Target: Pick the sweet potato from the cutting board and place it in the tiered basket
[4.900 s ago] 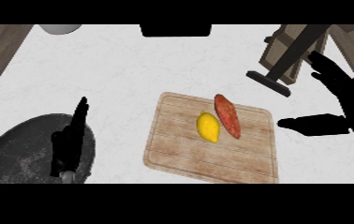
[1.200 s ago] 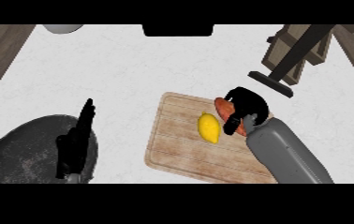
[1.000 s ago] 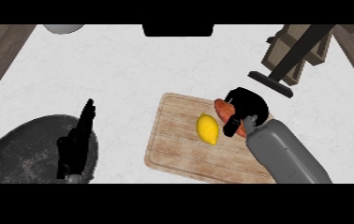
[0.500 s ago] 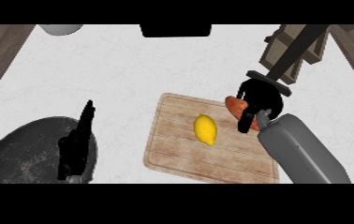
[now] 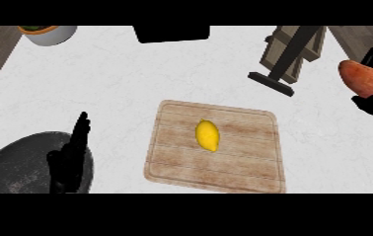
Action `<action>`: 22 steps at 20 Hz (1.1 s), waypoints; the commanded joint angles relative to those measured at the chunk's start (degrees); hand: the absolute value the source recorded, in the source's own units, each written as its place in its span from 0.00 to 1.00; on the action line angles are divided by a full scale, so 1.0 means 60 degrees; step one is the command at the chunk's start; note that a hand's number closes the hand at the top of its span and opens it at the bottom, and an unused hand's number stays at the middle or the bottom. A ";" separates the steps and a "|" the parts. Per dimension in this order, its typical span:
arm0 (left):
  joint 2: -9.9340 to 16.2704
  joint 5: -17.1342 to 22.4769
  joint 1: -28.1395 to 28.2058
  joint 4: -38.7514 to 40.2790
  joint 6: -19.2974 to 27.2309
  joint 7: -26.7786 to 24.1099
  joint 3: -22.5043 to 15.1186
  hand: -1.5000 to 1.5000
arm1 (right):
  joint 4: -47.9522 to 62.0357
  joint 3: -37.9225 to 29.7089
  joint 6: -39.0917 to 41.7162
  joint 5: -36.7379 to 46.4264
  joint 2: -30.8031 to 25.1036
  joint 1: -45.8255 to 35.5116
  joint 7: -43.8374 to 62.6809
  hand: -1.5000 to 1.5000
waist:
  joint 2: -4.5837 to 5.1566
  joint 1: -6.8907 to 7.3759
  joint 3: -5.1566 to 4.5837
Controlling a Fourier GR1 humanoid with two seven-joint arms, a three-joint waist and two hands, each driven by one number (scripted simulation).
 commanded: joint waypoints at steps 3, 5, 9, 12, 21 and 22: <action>-0.0258 0.0011 0.0340 0.0536 -0.0022 -0.0040 -0.0132 0.50 | -0.0893 -0.3194 0.0100 -0.1977 -0.1106 -0.0641 0.0713 1.00 | 0.0076 0.0053 -0.0105; -0.0200 0.0003 0.0296 0.0508 -0.0075 -0.0027 -0.0113 0.50 | -0.1050 -0.4042 0.0326 -0.2526 -0.1668 -0.1148 0.1145 1.00 | 0.0086 0.0147 -0.0110; -0.0235 -0.0186 -0.0349 0.0651 -0.0038 0.0279 -0.0200 0.50 | -0.1265 -0.4813 0.1141 -0.3016 -0.3313 -0.2072 0.1177 1.00 | 0.0192 0.0438 -0.0108; -0.0138 -0.0189 0.0285 0.0272 -0.0258 0.0094 -0.0341 0.50 | -0.1276 -0.5311 0.2127 -0.3929 -0.4304 -0.2049 0.1512 1.00 | 0.0177 0.0554 -0.0106; -0.0294 -0.0185 -0.0601 0.1137 -0.0509 -0.0182 -0.0181 0.50 | 0.1105 -0.3316 0.0927 -0.3480 -0.5392 -0.4204 0.1269 1.00 | 0.0337 0.1056 -0.0132; -0.0444 -0.0481 -0.0626 0.0110 -0.0202 0.0963 -0.0656 0.50 | 0.1768 -0.3389 0.1284 -0.3490 -0.5719 -0.4338 0.0929 1.00 | 0.0315 0.1062 -0.0116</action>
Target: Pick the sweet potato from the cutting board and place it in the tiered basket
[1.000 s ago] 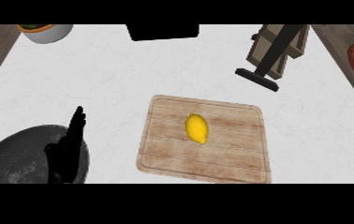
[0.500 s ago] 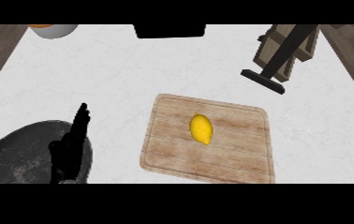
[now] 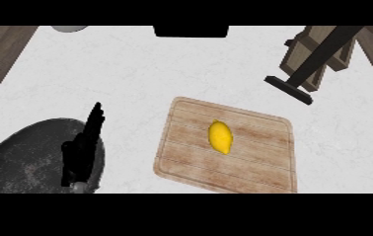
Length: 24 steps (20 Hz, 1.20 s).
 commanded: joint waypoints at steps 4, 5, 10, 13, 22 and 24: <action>-0.0310 -0.0223 -0.0496 0.0867 0.0145 0.0485 -0.0085 0.50 | 0.1524 0.1921 -0.0635 0.0743 -0.0056 -0.1864 0.0447 1.00 | 0.0154 0.0284 -0.0074; -0.0114 -0.0003 0.0157 0.0528 -0.0267 0.0176 -0.0143 0.50 | 0.1519 0.2201 -0.0857 0.0856 0.0279 -0.2054 0.0600 1.00 | 0.0132 0.0358 -0.0073; -0.0182 -0.0084 0.0120 0.0622 -0.0113 0.0069 0.0008 0.50 | 0.3274 0.2680 -0.0793 0.1647 0.0802 -0.2954 -0.0830 1.00 | 0.0108 0.0212 -0.0050; 0.0055 -0.0030 -0.0203 0.0577 -0.0323 0.0472 0.0119 0.50 | 0.4050 0.3269 -0.0763 0.2108 0.1370 -0.3353 -0.1477 1.00 | 0.0151 0.0312 -0.0047; 0.0076 0.0040 0.0140 0.0595 -0.0419 0.0063 0.0332 0.50 | 0.5619 0.4228 -0.1566 0.3611 0.3079 -0.4085 -0.2311 1.00 | 0.0094 0.0103 -0.0035; -0.0322 -0.0223 -0.0047 0.0781 -0.0106 0.0204 0.0052 0.50 | 0.6164 0.4467 -0.1748 0.4074 0.3347 -0.4475 -0.2202 1.00 | 0.0118 0.0118 -0.0038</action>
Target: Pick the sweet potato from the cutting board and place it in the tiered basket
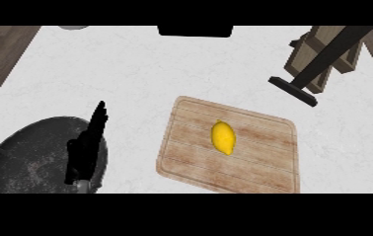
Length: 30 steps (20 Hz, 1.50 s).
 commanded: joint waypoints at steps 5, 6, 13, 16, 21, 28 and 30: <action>-0.0497 -0.0195 0.0344 0.0834 0.0201 -0.0294 -0.0199 0.50 | 0.1670 0.0301 -0.1072 0.1038 0.1088 0.0185 -0.1140 1.00 | 0.0039 -0.0182 -0.0045; -0.0058 0.0232 0.0036 0.1397 -0.0158 -0.0712 0.0511 0.50 | 0.2155 -0.0052 -0.1400 0.0893 0.1368 -0.0539 -0.0763 1.00 | 0.0085 -0.0079 -0.0056; -0.0137 0.0104 0.0118 0.0517 -0.0094 0.0043 0.0236 0.50 | 0.3442 -0.1834 -0.2378 -0.0471 0.1966 -0.0370 -0.0998 0.00 | 0.0068 -0.0093 -0.0035; -0.0327 -0.0155 0.0207 0.0748 0.0111 -0.0053 0.0068 0.50 | 0.3293 -0.2326 -0.3055 -0.0850 0.2326 -0.0414 -0.1162 0.00 | 0.0026 -0.0205 -0.0038; -0.0380 -0.0091 0.0107 0.0391 0.0085 0.0329 0.0070 0.50 | 0.3441 -0.3107 -0.3865 -0.1237 0.2123 -0.0631 -0.1881 0.00 | 0.0031 -0.0186 -0.0036; -0.0028 0.0190 0.0672 0.0211 -0.0308 0.0056 0.0349 0.50 | 0.3315 -0.3556 -0.5669 -0.0531 0.0254 -0.0497 -0.1634 0.00 | -0.0020 -0.0306 -0.0045; -0.0190 -0.0001 0.0450 0.0433 -0.0011 0.0060 0.0365 0.50 | 0.3296 -0.3596 -0.5477 -0.0450 -0.0359 -0.0505 -0.0947 0.00 | -0.0057 -0.0464 -0.0050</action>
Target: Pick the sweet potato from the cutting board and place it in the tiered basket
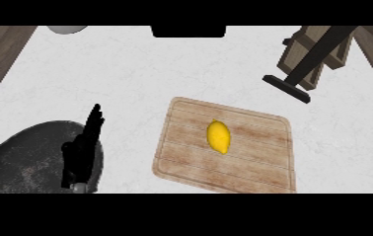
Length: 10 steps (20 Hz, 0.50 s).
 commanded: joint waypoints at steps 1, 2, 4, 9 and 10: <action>0.0223 0.0316 0.0161 0.0457 -0.0401 0.0086 0.0256 0.50 | 0.0154 -0.0389 -0.0174 0.0086 -0.1219 0.0036 0.0579 0.00 | 0.0034 -0.0098 -0.0074; -0.0118 0.0083 -0.0017 0.0433 0.0073 0.0309 0.0136 0.50 | 0.0230 -0.0597 -0.0231 0.0015 -0.1484 0.0409 0.0309 0.00 | 0.0040 -0.0151 -0.0065; -0.0203 -0.0014 0.0444 0.0426 0.0074 0.0137 -0.0038 0.50 | 0.0245 -0.0872 0.0213 -0.0213 -0.2047 0.0606 0.0574 0.00 | 0.0013 -0.0169 -0.0067; -0.0063 0.0061 0.0621 0.0167 0.0049 0.0160 0.0161 0.50 | 0.0357 -0.2092 0.2073 -0.1235 -0.3888 0.2010 0.0011 0.00 | -0.0056 -0.0411 -0.0050; -0.0309 -0.0054 0.0444 0.0497 0.0225 0.0025 0.0073 0.50 | 0.0703 -0.2425 0.2446 -0.1461 -0.4296 0.2047 -0.0248 0.00 | -0.0020 -0.0415 -0.0047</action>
